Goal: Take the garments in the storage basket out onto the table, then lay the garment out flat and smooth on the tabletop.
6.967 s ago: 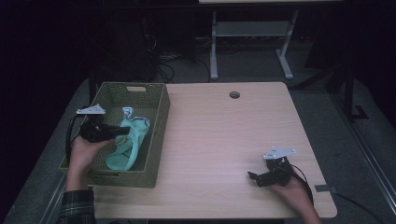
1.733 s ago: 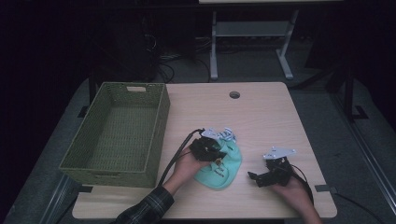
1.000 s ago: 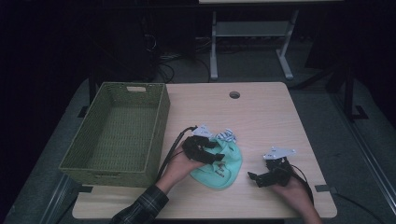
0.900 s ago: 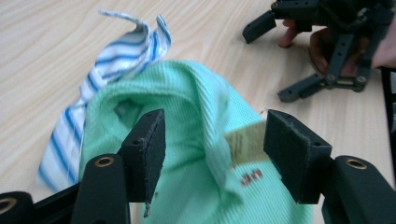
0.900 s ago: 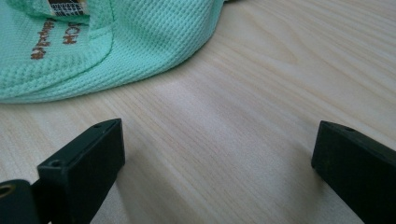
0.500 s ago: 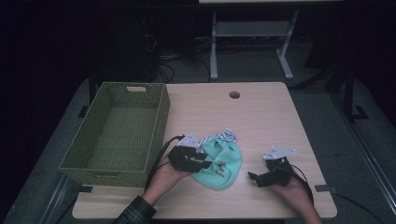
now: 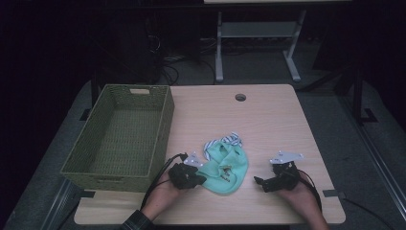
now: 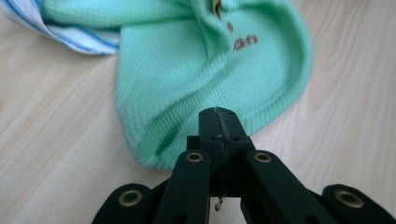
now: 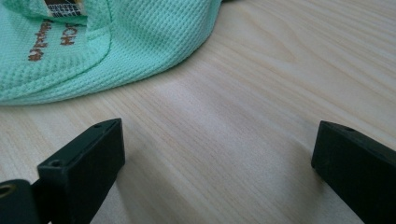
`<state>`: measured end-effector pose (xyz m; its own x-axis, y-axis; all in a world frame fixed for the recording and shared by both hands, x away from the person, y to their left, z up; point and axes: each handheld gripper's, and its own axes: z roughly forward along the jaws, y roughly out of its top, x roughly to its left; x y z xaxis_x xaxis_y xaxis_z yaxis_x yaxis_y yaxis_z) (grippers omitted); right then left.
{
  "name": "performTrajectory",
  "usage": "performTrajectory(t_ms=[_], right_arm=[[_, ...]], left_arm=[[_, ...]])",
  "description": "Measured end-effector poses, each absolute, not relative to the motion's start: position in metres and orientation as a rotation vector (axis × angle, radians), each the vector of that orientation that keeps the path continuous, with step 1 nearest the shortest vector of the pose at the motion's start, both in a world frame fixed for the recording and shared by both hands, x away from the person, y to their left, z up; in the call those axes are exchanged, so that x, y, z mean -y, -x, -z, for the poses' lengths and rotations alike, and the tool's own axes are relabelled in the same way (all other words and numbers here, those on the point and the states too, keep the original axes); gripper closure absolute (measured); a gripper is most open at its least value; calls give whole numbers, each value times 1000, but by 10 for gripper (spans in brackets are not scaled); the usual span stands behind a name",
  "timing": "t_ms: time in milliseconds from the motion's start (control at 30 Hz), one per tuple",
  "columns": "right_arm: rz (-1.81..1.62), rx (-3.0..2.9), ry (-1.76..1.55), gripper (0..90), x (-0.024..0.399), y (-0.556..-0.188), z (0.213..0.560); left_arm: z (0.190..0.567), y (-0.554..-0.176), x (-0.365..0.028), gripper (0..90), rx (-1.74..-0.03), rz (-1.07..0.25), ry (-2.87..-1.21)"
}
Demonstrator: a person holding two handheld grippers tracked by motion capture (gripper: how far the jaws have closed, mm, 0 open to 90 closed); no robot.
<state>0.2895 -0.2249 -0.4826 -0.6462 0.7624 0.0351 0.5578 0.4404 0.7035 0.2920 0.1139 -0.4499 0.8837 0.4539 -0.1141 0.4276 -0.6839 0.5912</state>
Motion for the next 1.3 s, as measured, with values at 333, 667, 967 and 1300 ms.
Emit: performTrajectory(t_ms=[333,667,967,1300], right_arm=[[-1020,-2421,-1107,171,225,-293,474],[-1124,-2462,-1039,391,217,-311,454],[-1195,-2469,-1002,624,212,-334,441],[-1203,-2473,-1033,698,201,-367,441]], left_arm=[[453,-292,-109,896,-633,-79,-2448],[453,-295,-112,878,-633,-35,-2445],[452,-297,-110,896,-644,-25,-2459],[452,-298,-110,897,-659,-15,-2468]])
